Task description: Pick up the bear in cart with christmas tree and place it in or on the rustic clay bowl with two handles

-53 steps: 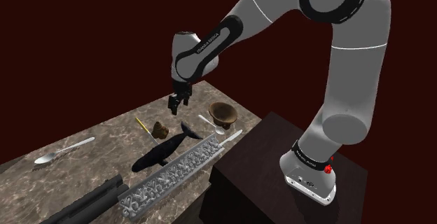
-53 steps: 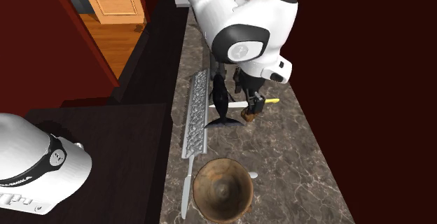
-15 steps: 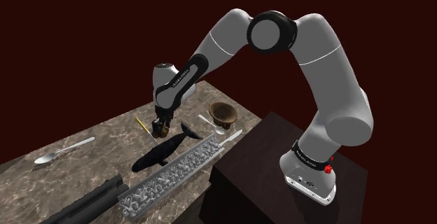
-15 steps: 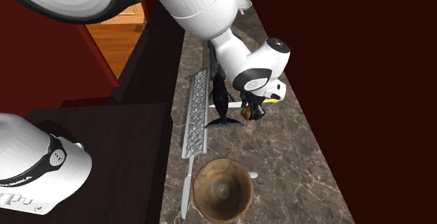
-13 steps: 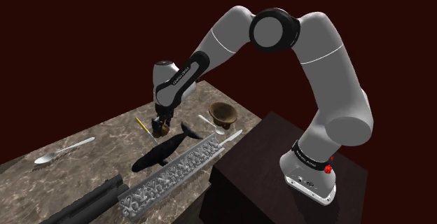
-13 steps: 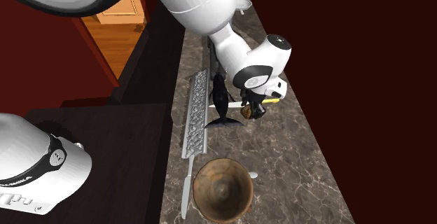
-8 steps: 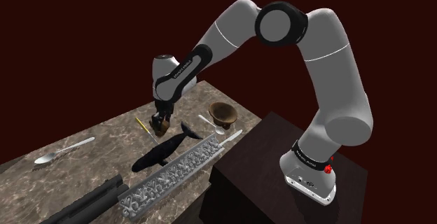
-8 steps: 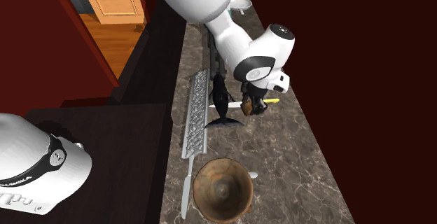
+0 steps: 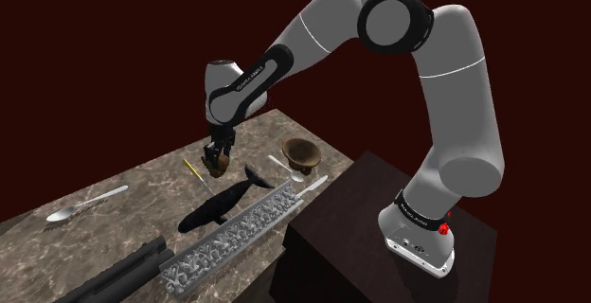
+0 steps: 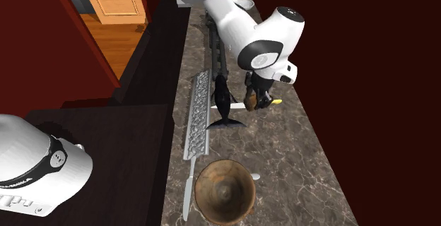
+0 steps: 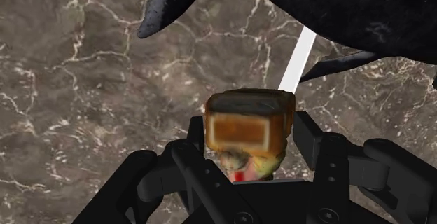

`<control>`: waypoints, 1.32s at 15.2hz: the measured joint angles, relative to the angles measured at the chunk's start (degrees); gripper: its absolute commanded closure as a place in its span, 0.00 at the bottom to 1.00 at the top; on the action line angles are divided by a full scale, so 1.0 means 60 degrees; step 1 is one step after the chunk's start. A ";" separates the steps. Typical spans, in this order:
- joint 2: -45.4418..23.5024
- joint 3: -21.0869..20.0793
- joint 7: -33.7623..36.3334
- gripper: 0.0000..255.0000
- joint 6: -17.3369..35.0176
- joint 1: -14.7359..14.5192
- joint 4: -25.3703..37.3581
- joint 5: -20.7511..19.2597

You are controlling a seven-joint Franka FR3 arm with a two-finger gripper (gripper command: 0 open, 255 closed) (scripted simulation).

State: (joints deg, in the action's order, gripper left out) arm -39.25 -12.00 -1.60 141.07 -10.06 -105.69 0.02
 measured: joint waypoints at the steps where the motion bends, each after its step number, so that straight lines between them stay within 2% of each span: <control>1: 0.0083 -0.0012 -0.0004 1.00 -0.0059 0.0014 -0.0024 0.0011; 15: 0.1419 -0.0202 0.0041 1.00 -0.1233 0.0146 -0.0169 0.0210; 20: 0.2353 -0.0188 -0.0727 1.00 -0.0695 0.0808 -0.1710 0.0460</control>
State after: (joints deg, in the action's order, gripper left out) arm -25.13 -13.13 -5.96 136.90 -5.21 -115.95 2.78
